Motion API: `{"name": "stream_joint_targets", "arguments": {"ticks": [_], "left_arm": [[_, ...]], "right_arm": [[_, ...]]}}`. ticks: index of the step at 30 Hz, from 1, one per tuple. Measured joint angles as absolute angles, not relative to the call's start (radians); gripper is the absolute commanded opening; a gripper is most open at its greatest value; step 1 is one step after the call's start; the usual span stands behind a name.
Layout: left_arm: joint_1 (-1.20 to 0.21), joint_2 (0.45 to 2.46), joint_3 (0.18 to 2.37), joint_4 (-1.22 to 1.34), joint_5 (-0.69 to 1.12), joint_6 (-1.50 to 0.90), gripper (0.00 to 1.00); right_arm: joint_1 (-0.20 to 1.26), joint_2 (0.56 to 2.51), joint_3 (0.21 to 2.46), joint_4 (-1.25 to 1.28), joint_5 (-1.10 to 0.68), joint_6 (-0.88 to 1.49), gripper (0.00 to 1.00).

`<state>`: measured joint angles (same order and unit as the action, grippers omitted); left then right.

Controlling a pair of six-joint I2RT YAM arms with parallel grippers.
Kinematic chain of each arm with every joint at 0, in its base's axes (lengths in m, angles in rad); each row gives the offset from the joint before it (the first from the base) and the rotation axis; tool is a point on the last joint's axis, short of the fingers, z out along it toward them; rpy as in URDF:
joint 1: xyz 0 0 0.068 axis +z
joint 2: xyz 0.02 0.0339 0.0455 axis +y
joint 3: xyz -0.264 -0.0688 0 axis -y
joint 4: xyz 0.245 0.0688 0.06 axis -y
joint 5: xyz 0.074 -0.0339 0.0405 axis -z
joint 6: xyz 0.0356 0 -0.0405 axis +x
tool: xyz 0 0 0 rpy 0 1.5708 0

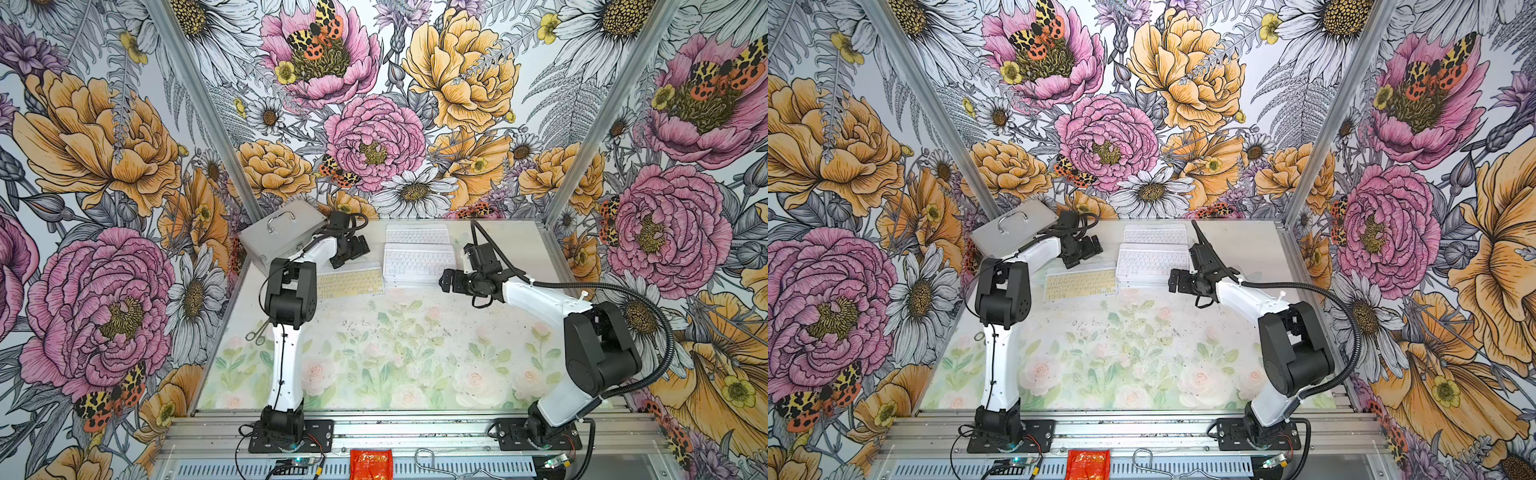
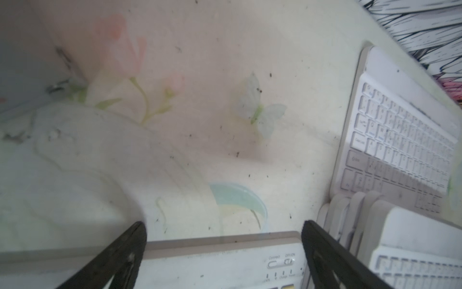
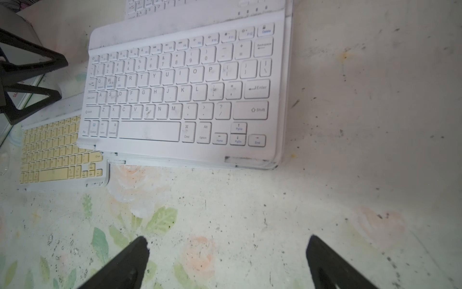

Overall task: Stack the numeric keypads
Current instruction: Move the numeric keypad to the center of the board.

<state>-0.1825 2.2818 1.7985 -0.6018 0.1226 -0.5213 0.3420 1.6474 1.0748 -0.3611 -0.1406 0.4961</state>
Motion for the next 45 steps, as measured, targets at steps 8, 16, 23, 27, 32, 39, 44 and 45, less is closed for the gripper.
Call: {"name": "stream_joint_targets", "arguments": {"ticks": [8,16,23,27,32,39,44,45], "left_arm": [[-0.196,2.158,1.602,-0.552,0.132,-0.544,0.99],[-0.203,2.077,1.484,-0.527,0.157,-0.562,0.99],[-0.201,2.089,1.597,-0.560,0.192,-0.580,0.99],[-0.201,2.142,1.729,-0.540,0.244,-0.606,0.99],[-0.201,2.202,1.738,-0.516,0.292,-0.640,0.99],[-0.190,2.183,1.626,-0.478,0.350,-0.660,0.99],[-0.189,2.164,1.582,-0.461,0.368,-0.665,0.99],[-0.191,2.157,1.573,-0.458,0.369,-0.667,0.99]], "right_arm": [[0.342,1.621,1.048,-0.355,-0.148,0.508,1.00],[0.342,1.618,1.018,-0.347,-0.155,0.516,1.00],[0.342,1.618,1.017,-0.338,-0.160,0.528,1.00],[0.342,1.618,1.015,-0.329,-0.163,0.532,1.00],[0.342,1.600,0.989,-0.324,-0.163,0.534,1.00],[0.342,1.578,0.986,-0.321,-0.162,0.534,1.00],[0.342,1.578,0.986,-0.321,-0.162,0.534,1.00],[0.342,1.578,0.986,-0.321,-0.162,0.535,1.00]]}}
